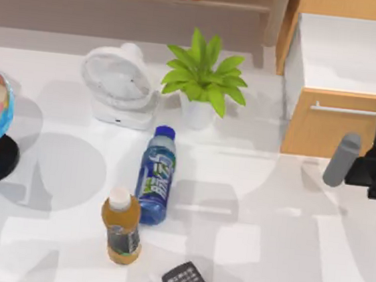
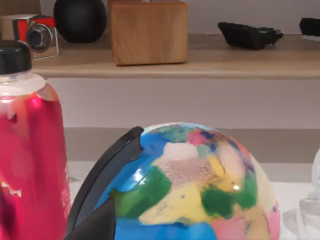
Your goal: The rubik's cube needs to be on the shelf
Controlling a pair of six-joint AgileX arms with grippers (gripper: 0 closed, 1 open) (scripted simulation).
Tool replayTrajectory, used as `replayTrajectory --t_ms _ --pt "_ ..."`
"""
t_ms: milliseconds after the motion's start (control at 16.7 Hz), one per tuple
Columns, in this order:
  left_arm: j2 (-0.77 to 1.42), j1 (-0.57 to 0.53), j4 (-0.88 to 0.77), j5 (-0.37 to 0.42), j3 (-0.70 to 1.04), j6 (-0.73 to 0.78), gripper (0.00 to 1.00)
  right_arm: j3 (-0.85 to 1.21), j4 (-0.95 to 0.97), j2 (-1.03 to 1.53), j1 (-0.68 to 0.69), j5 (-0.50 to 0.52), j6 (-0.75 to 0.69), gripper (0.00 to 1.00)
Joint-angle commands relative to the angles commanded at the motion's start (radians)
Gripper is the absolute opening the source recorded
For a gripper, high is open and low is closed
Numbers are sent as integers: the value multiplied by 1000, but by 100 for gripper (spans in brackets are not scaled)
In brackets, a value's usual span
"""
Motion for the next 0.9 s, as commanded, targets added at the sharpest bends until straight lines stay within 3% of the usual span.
replayTrajectory --t_ms 900 --pt "0 0 0 0 0 0 100 188 -130 59 -54 -51 0 0"
